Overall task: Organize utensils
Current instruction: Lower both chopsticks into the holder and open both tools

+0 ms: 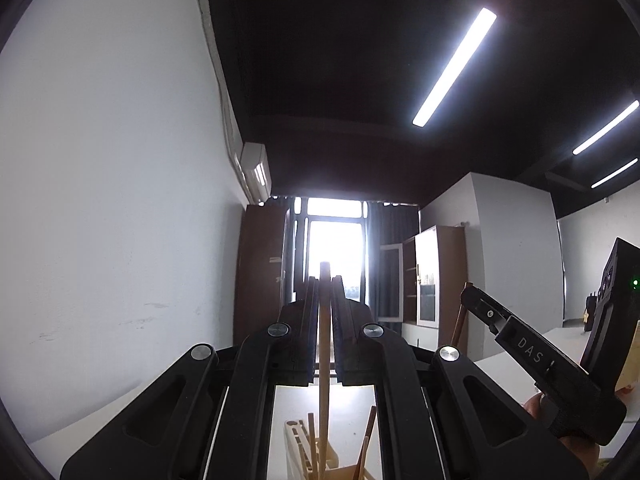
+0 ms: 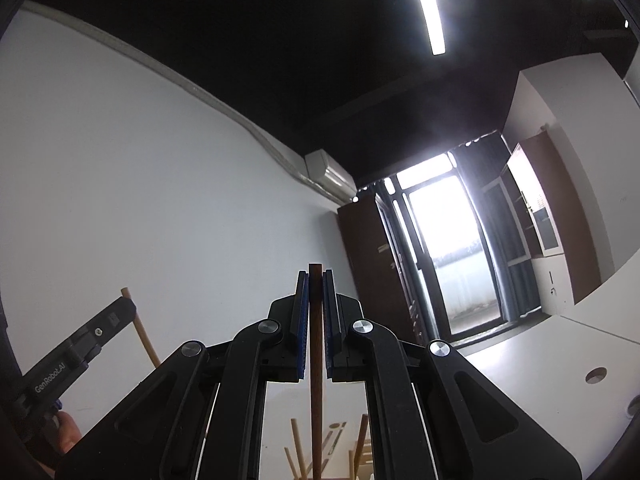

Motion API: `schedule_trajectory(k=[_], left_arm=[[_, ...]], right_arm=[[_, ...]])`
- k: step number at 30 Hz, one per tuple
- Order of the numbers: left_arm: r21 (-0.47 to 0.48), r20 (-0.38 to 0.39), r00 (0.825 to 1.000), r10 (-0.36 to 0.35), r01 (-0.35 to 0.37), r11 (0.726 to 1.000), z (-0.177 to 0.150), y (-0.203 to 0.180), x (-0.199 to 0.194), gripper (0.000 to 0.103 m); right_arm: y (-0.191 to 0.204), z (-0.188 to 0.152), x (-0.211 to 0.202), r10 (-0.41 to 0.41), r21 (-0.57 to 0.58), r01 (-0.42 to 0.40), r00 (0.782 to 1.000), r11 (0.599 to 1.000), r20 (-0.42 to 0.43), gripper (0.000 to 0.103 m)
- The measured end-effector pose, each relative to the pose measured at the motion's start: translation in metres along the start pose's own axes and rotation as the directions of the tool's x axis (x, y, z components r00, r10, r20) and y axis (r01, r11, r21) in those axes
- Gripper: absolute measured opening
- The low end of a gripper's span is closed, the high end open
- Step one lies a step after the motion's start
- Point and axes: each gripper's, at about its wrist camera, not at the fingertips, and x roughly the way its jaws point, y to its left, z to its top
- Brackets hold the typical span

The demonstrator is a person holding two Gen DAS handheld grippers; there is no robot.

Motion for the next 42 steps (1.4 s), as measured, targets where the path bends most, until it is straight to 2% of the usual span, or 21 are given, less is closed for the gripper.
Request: schedule_trajectory(k=[2,9,15,18,22,24,34,39,42], left_arm=[[-0.001,0.003,1.0,-0.005,0.005,1.0,-0.004,-0.001,0.006,0.006],[-0.011,-0.054,0.998,-0.006,0.006,1.0,-0.021,0.003,0.034,0.006],[-0.033,-0.155,0.988,0.011,-0.017,0.999,-0.04,0.009,0.057,0.006],[-0.031,-0.218,0.976,0.016,-0.023,0.999,-0.049,0.012,0.065,0.006],[-0.073,-0.329,0.944,-0.027,0.003,0.997,-0.064,0.021,0.074,0.006],[-0.083,-0.369,0.929,-0.022,-0.009,0.997,-0.069,0.026,0.08,0.006],[-0.085,-0.467,0.883,-0.039,-0.001,0.996,-0.089,0.035,0.085,0.006],[-0.091,-0.49,0.87,-0.05,0.006,0.996,-0.093,0.036,0.084,0.006],[-0.088,-0.493,0.869,-0.052,0.009,0.996,-0.093,0.036,0.082,0.006]], right_arm=[[-0.001,0.0,0.002,0.001,-0.002,-0.001,1.0,1.0,0.024,0.007],[-0.007,-0.005,0.026,0.016,-0.025,-0.016,1.0,1.0,0.016,0.007],[-0.016,-0.024,0.052,-0.01,-0.036,0.007,0.997,0.999,-0.083,0.007],[-0.019,-0.036,0.06,-0.014,-0.032,0.009,0.987,0.999,-0.16,0.007],[-0.016,-0.045,0.06,-0.015,-0.052,0.003,0.974,0.999,-0.226,0.007],[-0.015,-0.047,0.06,-0.018,-0.068,0.001,0.969,0.998,-0.248,0.007],[-0.009,-0.056,0.057,-0.022,-0.096,-0.013,0.936,0.995,-0.352,0.007],[-0.004,-0.061,0.056,-0.031,-0.119,-0.018,0.916,0.993,-0.401,0.007],[-0.005,-0.066,0.057,-0.034,-0.121,-0.021,0.901,0.992,-0.433,0.008]])
